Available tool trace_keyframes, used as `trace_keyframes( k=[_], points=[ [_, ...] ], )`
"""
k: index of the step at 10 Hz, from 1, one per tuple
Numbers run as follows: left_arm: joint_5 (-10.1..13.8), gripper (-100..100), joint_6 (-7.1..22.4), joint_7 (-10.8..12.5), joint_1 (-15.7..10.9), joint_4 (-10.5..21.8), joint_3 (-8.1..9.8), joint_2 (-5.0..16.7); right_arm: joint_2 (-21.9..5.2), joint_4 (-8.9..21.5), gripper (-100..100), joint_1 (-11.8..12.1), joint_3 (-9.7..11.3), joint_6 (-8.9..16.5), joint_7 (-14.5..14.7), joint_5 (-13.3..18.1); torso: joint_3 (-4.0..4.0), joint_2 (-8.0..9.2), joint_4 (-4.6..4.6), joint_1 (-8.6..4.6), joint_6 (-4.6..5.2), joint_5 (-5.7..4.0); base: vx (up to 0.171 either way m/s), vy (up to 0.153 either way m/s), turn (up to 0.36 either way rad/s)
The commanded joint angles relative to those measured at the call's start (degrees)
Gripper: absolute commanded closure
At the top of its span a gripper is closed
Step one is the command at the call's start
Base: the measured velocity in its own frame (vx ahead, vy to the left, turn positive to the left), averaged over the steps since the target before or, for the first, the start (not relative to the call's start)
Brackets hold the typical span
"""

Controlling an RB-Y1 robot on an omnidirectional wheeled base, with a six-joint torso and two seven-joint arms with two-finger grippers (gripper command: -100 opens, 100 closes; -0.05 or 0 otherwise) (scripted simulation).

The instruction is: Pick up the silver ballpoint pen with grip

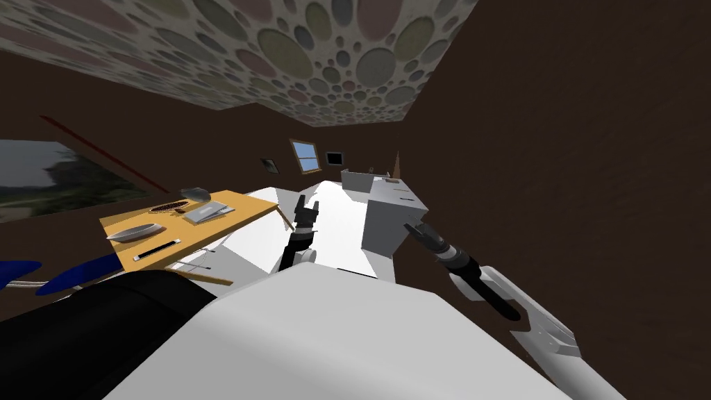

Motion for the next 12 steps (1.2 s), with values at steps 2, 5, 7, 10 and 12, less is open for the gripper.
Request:
trace_keyframes(
  k=[2, 5, 7, 10, 12],
  points=[
    [0.0, 0, 0.0, 0.0, 0.01, 0.0, 0.01, 0.0, -4.66, 3.72, -100, 0.1, 0.16, -1.89, 1.43, 2.76, -0.01, -0.04, 0.0, -0.05, 0.05, 0.0, -0.077, 0.031, 0.137],
    [0.0, 0, 0.0, 0.0, 0.02, 0.0, 0.01, 0.01, -8.75, 7.5, -100, 0.24, 0.2, -3.33, 2.27, 4.5, -0.08, -0.16, -0.02, -0.12, 0.06, -0.02, -0.048, 0.025, 0.079],
    [0.0, 0, 0.0, 0.0, 0.01, 0.0, 0.01, 0.0, -12.0, 10.57, -100, 0.47, 0.25, -4.79, 3.08, 6.22, -0.09, -0.17, -0.03, -0.05, 0.04, 0.0, -0.054, 0.038, 0.184],
    [0.0, 0, 0.0, 0.0, 0.01, 0.0, 0.01, 0.0, -17.03, 15.57, -100, 0.79, 0.34, -6.28, 3.87, 7.9, -0.04, -0.08, -0.01, -0.02, 0.03, 0.0, -0.06, 0.037, 0.125],
    [0.0, 0, 0.0, 0.0, 0.02, 0.0, 0.01, 0.01, -19.87, 18.42, -100, 1.22, 0.46, -7.78, 4.63, 9.56, -0.11, -0.21, -0.03, -0.13, 0.07, -0.02, -0.018, 0.022, 0.117]
  ],
)
